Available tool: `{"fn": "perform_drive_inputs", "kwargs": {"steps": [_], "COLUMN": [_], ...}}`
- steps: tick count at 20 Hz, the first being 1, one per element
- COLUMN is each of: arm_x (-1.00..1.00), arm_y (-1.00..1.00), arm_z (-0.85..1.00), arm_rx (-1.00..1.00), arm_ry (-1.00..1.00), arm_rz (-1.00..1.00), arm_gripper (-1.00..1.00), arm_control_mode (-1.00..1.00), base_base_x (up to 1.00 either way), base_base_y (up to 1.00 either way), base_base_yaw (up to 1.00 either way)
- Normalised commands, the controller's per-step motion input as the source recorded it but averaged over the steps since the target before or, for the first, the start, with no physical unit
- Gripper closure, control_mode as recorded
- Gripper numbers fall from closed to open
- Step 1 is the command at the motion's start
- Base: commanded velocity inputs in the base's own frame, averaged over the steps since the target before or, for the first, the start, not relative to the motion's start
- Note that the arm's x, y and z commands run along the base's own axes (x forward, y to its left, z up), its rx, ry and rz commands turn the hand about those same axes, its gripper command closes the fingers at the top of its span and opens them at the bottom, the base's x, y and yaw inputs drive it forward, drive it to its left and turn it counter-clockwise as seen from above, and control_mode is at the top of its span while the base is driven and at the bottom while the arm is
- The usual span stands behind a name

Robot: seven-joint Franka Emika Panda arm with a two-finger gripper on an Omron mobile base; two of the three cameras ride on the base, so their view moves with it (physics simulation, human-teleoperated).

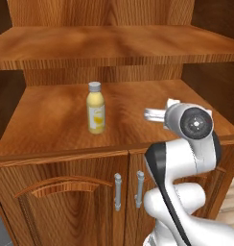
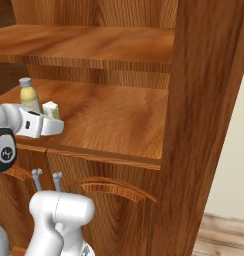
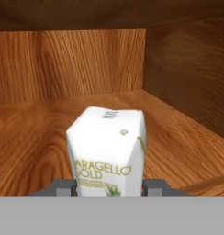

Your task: Sort all alcoholic drinks to one cabinet, and non-alcoholic drinks to the other.

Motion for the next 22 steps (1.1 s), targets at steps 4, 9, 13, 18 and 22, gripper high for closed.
{"fn": "perform_drive_inputs", "kwargs": {"steps": [4, 9, 13, 18, 22], "arm_x": [0.32, 0.32, 0.34, 0.34, 0.34], "arm_y": [0.0, 0.0, 0.0, 0.0, 0.0], "arm_z": [-0.26, -0.27, -0.15, -0.13, -0.15], "arm_rx": [0.0, 0.0, 0.0, 0.0, 0.0], "arm_ry": [0.0, 0.0, 0.0, 0.0, 0.0], "arm_rz": [0.0, 0.0, 0.0, 0.0, 0.0], "arm_gripper": [1.0, 1.0, 1.0, 1.0, 1.0], "arm_control_mode": [-1.0, -1.0, -1.0, -1.0, -1.0], "base_base_x": [0.0, 0.0, 0.0, 0.0, 0.0], "base_base_y": [0.0, 0.0, 0.0, 0.0, 0.0], "base_base_yaw": [0.0, 0.0, 0.0, 0.0, 0.0]}}
